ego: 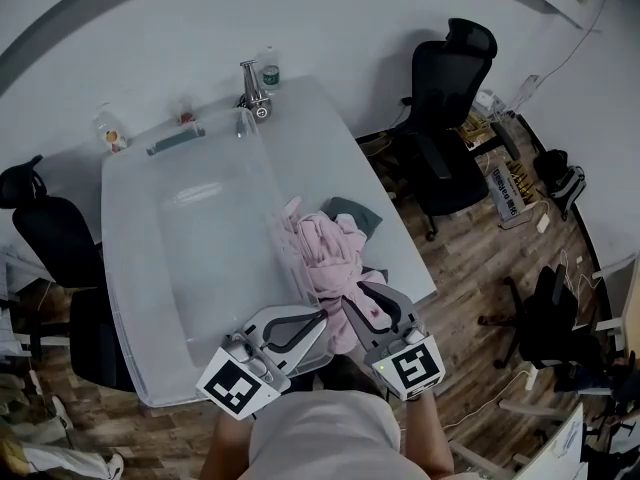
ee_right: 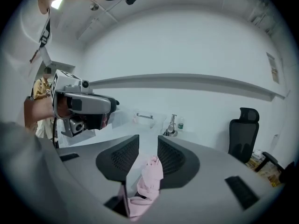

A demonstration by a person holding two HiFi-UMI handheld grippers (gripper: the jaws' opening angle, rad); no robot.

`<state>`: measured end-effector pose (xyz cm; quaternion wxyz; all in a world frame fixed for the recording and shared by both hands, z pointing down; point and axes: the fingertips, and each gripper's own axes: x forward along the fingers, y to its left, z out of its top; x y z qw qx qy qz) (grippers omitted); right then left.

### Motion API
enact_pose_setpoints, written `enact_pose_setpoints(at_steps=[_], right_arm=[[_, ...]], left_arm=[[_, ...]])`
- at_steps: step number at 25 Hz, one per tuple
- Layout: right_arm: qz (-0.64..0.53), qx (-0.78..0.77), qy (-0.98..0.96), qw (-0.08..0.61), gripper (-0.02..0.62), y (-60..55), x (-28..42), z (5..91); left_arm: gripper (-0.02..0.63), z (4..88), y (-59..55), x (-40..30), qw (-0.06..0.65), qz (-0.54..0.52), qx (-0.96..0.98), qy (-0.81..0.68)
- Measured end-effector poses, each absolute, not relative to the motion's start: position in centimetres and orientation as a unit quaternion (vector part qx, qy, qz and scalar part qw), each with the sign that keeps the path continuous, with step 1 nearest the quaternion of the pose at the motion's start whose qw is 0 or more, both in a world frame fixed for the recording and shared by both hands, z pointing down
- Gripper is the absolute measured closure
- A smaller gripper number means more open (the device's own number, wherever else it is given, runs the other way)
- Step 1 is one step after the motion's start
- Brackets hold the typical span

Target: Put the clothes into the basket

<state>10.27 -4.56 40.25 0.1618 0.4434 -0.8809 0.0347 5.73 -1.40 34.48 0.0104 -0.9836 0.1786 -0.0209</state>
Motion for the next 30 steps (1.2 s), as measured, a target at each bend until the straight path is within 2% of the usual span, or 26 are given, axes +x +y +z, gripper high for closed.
enact_pose_setpoints(at_steps=[9,20,26,30], right_arm=[[0.048,0.394,-0.891,0.223,0.377,-7.3,11.1,44.9],[0.065,0.345,-0.889,0.294,0.273,-9.9,11.7,51.3],[0.082,0.32,-0.884,0.329,0.158,-10.7,11.4,54.4],[0.101,0.312,-0.88,0.343,0.113,-11.0,11.2,56.5]], left_arm=[[0.6,36.7,-3.2,7.6,-0.002,-0.069,-0.977,0.203],[0.6,38.7,-5.4,8.1,-0.028,-0.105,-0.968,0.228],[0.6,39.2,-6.3,8.3,-0.033,-0.113,-0.966,0.23],[0.6,39.6,-6.7,8.4,-0.031,-0.123,-0.966,0.227]])
